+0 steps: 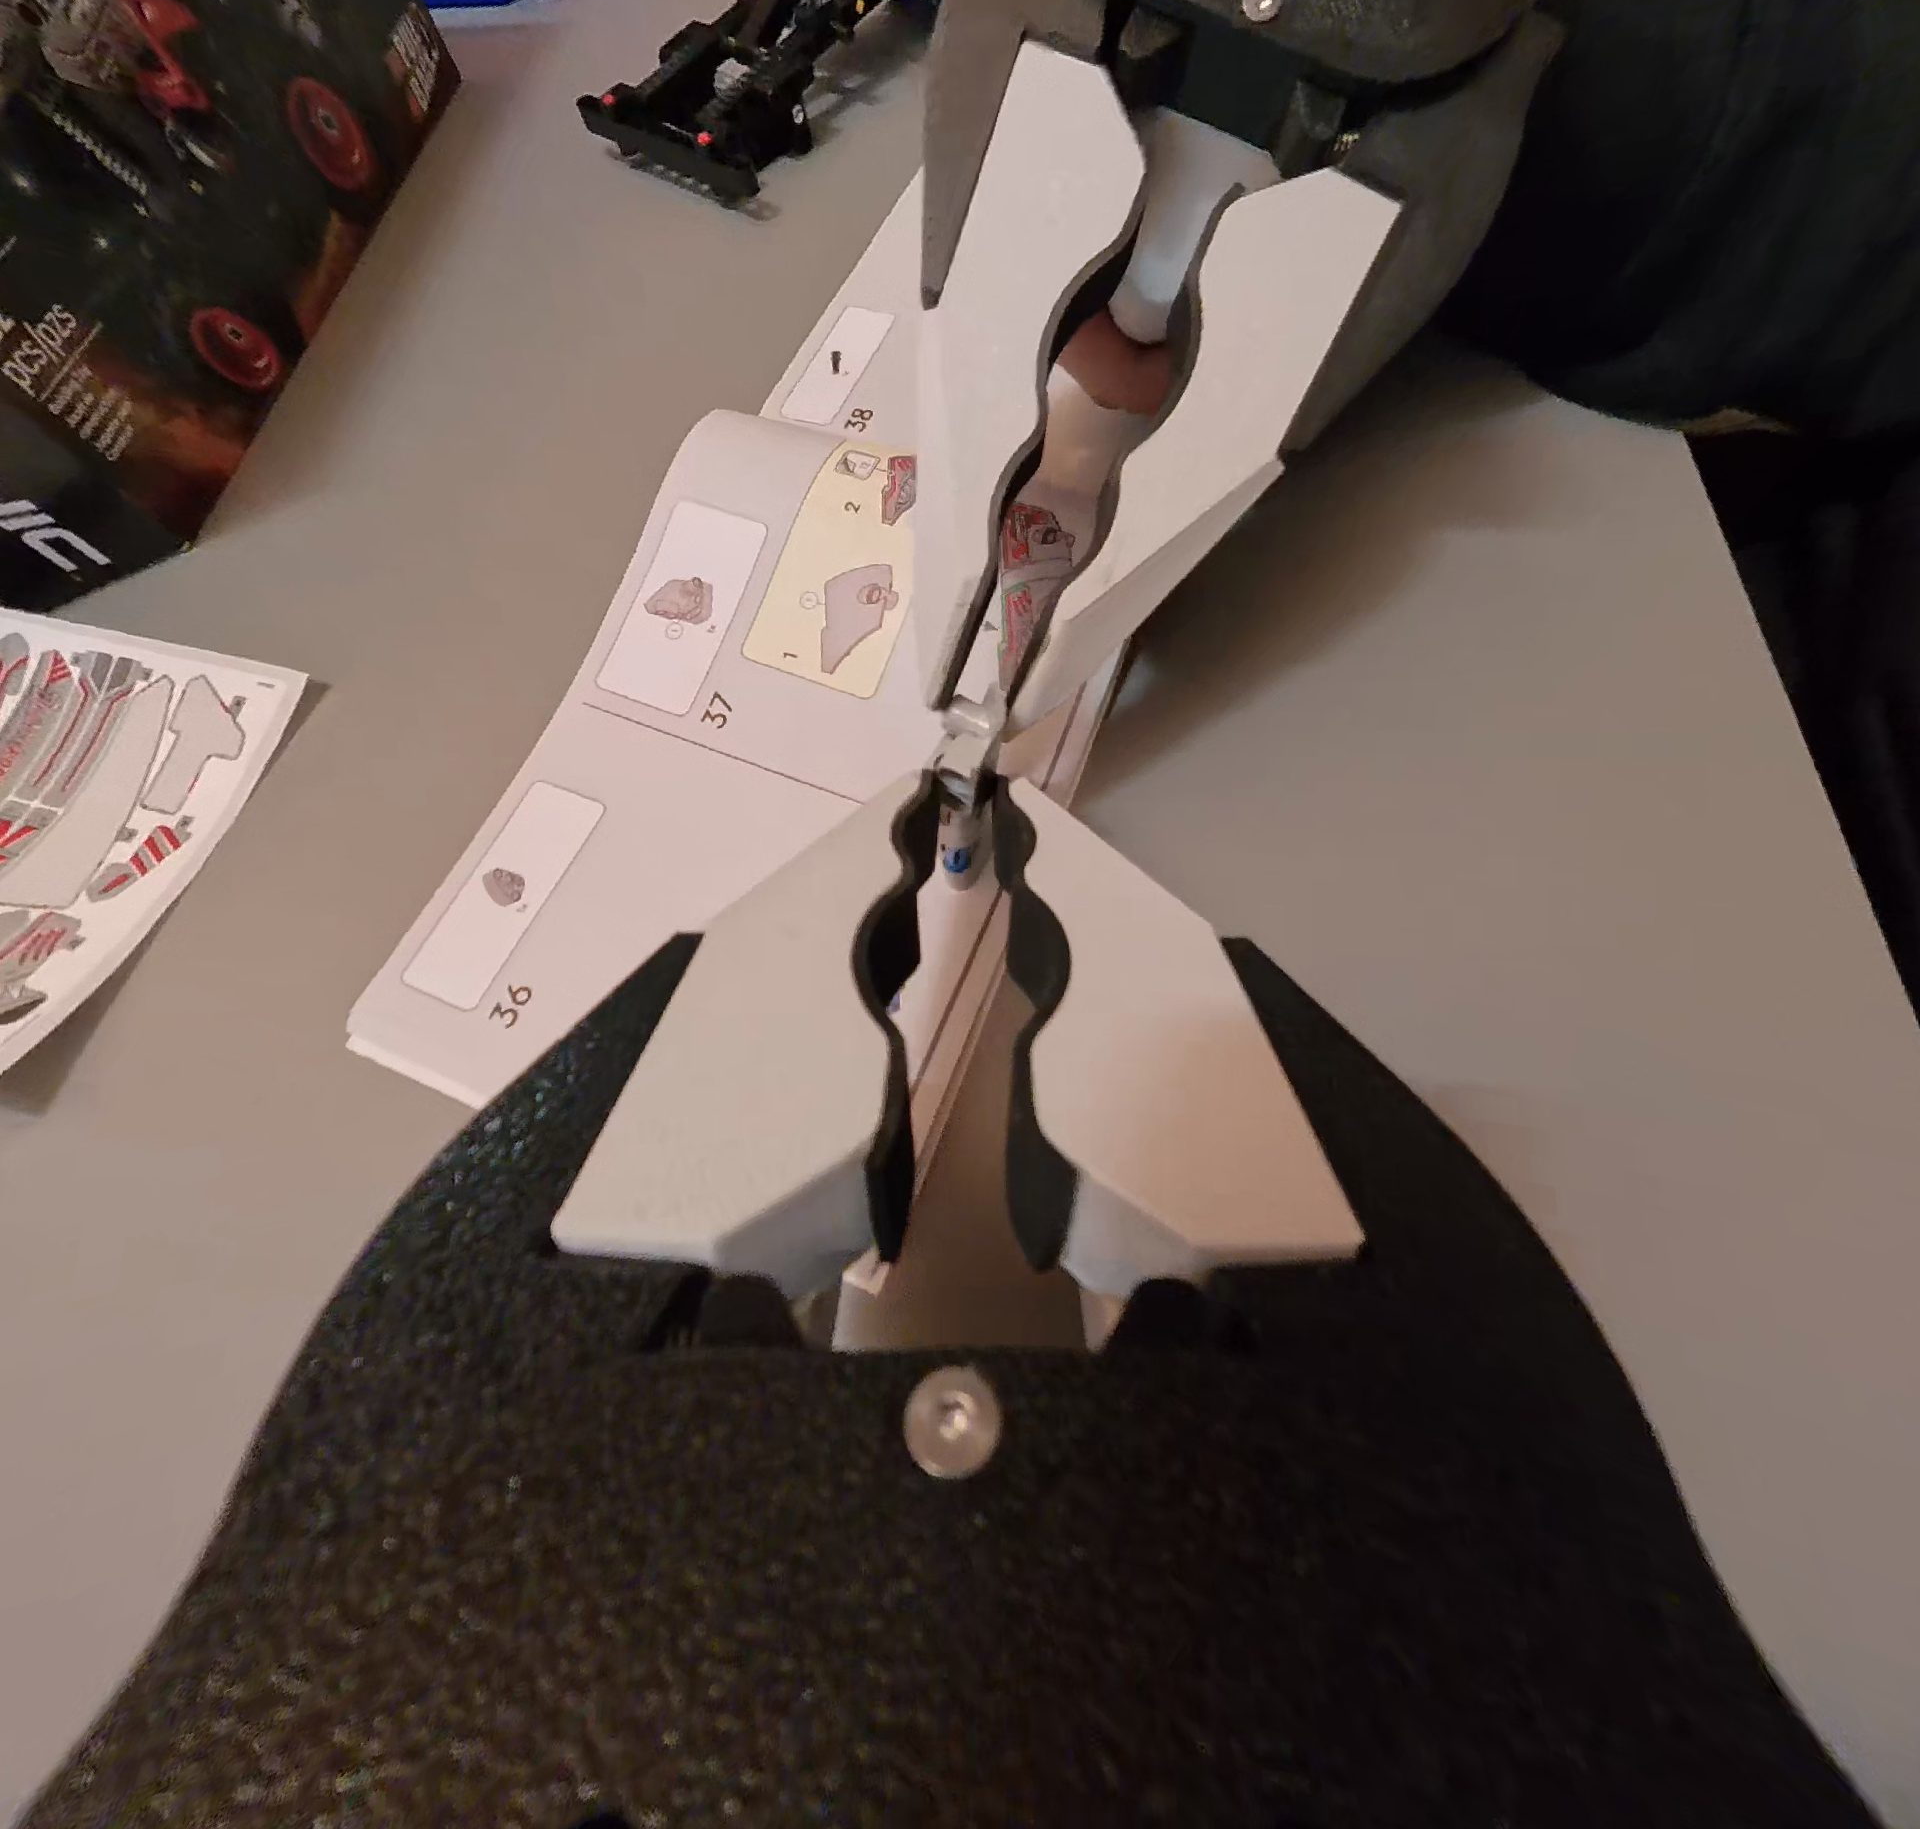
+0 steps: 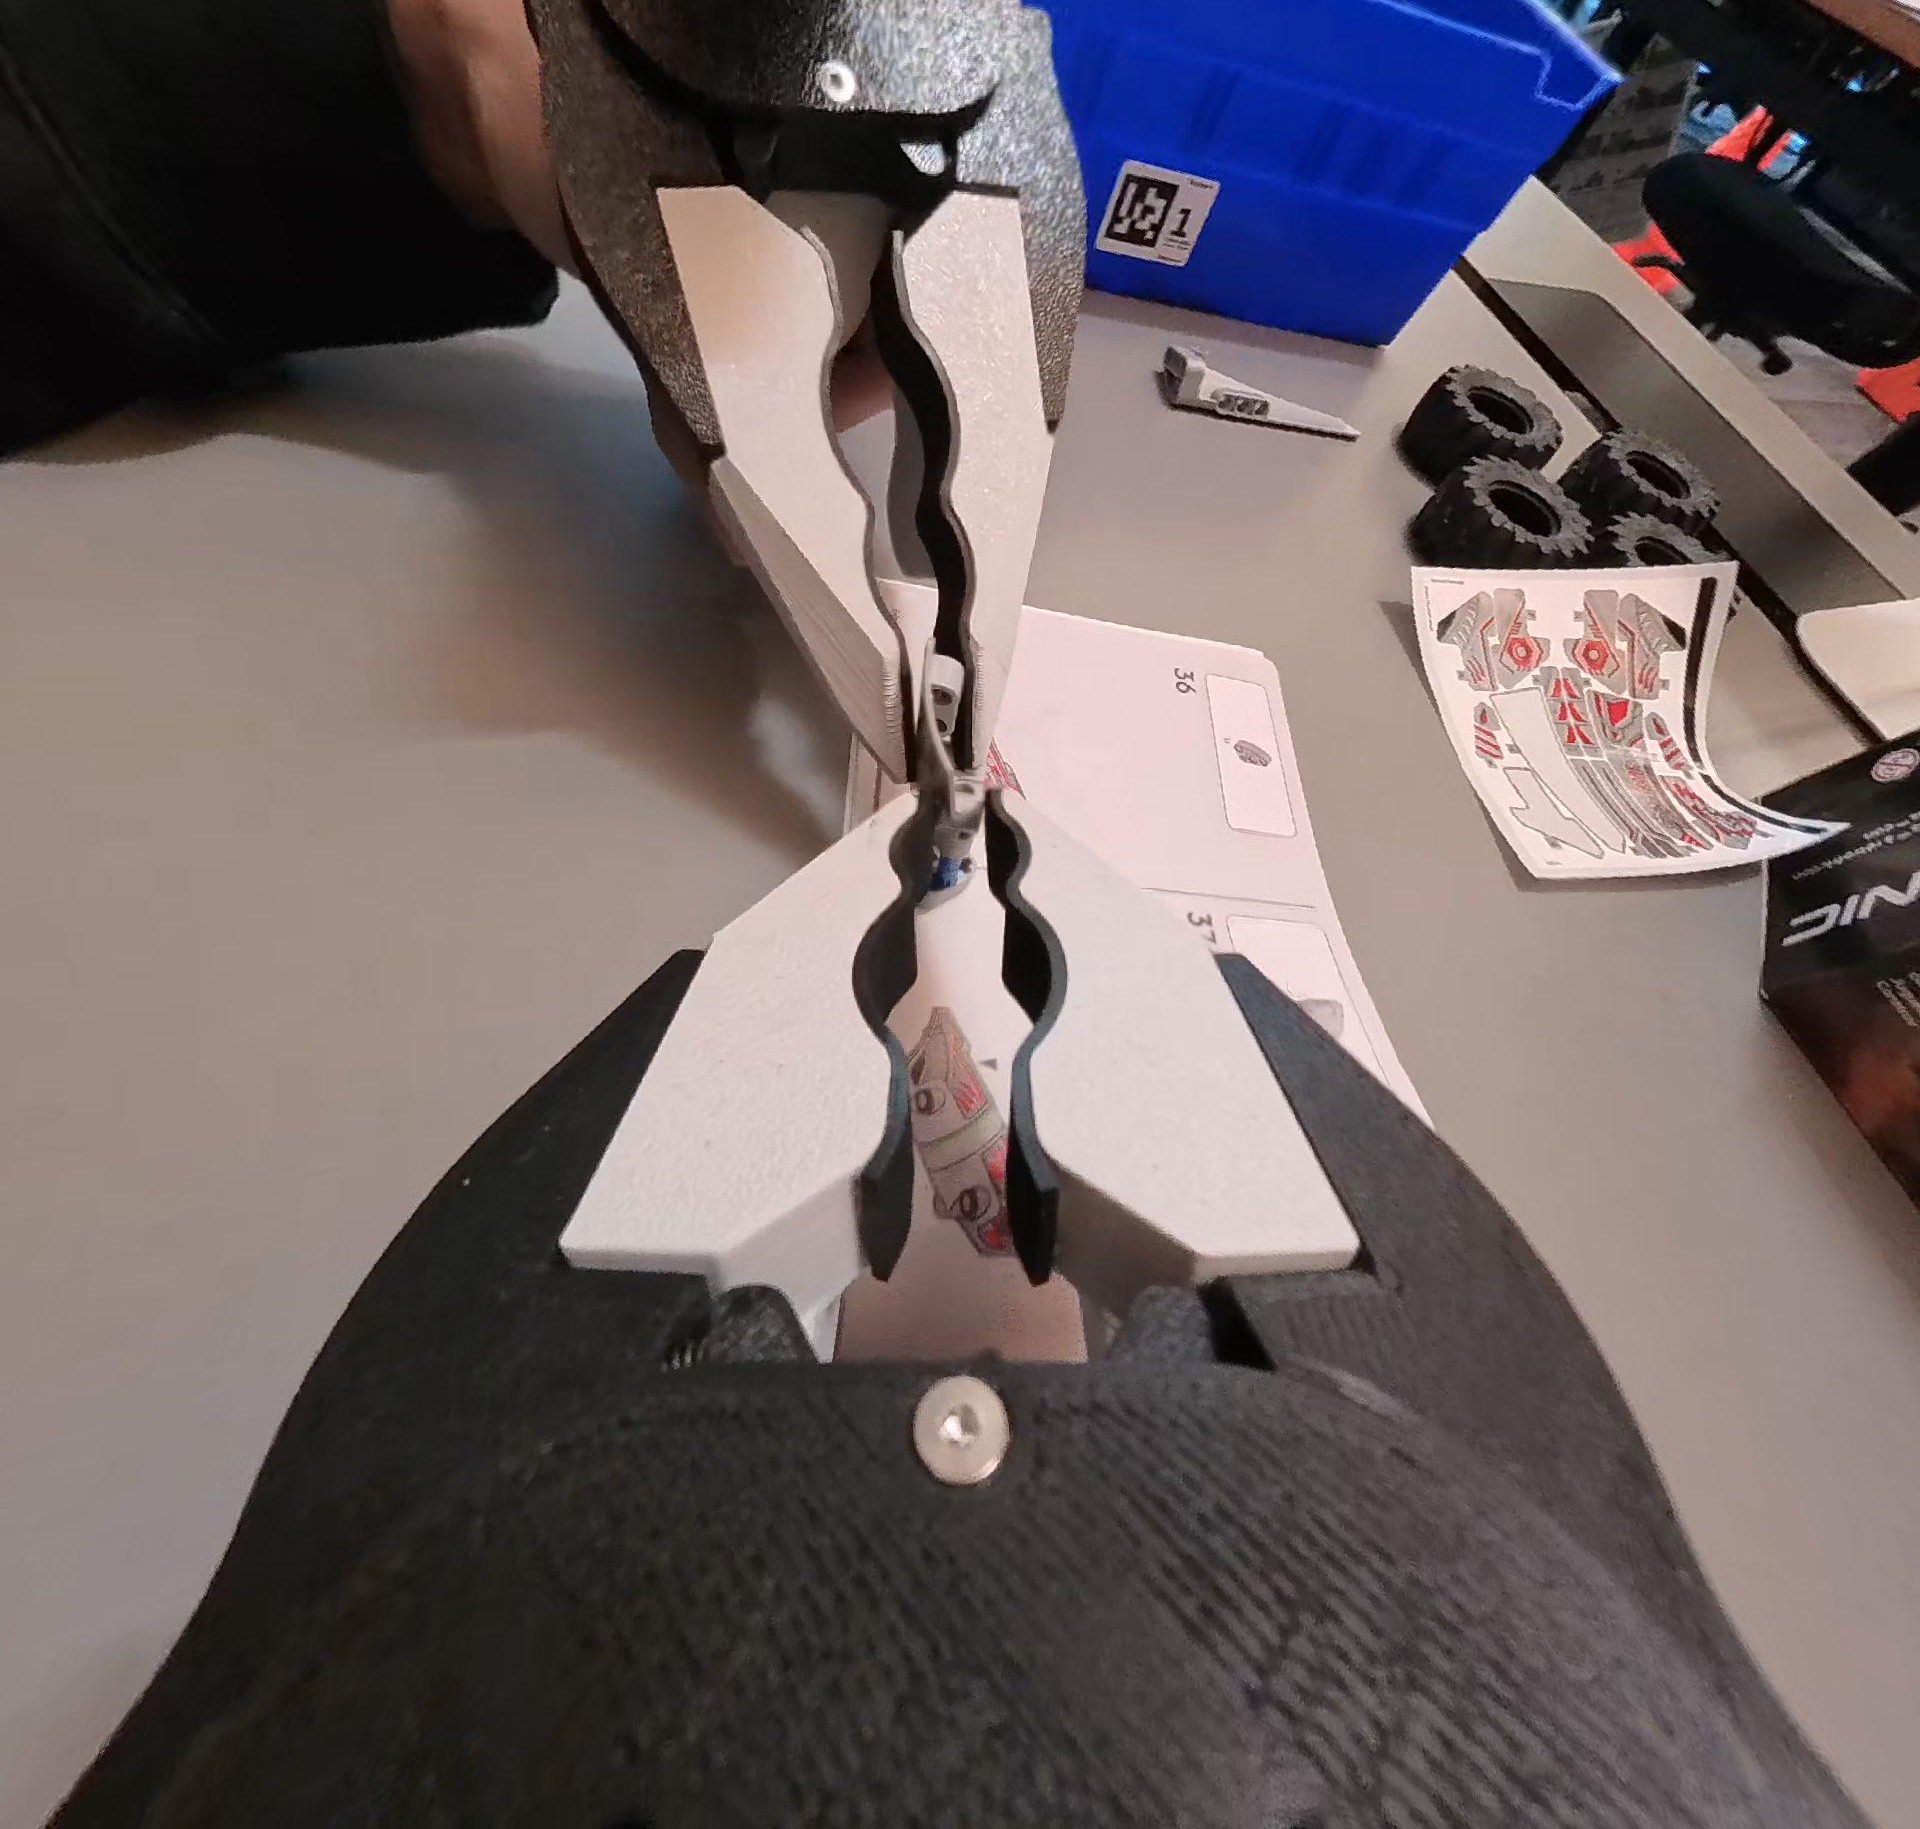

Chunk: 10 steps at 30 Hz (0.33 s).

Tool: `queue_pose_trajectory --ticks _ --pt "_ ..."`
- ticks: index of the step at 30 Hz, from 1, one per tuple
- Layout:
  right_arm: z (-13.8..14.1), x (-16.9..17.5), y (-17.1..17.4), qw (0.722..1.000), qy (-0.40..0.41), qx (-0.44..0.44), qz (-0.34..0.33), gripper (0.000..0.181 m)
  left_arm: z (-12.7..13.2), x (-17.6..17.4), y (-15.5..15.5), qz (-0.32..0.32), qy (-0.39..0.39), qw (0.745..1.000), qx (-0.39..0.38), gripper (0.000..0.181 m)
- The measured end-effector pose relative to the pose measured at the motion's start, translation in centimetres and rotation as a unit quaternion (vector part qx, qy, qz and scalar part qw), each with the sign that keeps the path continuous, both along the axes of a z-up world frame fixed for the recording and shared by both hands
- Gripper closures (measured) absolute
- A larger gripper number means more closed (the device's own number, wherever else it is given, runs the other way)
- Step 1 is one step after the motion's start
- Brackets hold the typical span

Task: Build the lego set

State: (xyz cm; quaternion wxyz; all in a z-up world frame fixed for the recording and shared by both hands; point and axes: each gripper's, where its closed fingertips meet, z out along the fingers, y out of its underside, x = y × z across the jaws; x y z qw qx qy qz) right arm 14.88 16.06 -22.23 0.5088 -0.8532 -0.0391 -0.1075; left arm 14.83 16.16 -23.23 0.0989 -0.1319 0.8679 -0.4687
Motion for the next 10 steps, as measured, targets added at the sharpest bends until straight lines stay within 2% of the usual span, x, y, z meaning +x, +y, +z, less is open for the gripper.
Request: queue_pose_trajectory --ticks 1,3,6,10 --pt "0.4 0.0 -0.3 1.0 0.004 0.002 -0.009 0.176 0.0 0.0 0.0 0.001 0.004 1.0 -0.002 0.175" --pt "0.8 0.1 -0.9 0.999 0.012 -0.007 -0.042 0.181 0.0 0.1 0.0 0.003 0.01 1.0 -0.004 0.175" --pt "-0.5 0.2 -1.6 0.992 0.046 -0.066 -0.098 0.181 0.0 0.2 0.0 0.004 0.016 1.0 -0.006 0.175" --pt "-1.4 0.5 -0.4 0.985 0.085 -0.065 -0.134 0.176 0.0 0.2 0.0 0.006 0.019 1.0 -0.008 0.175"
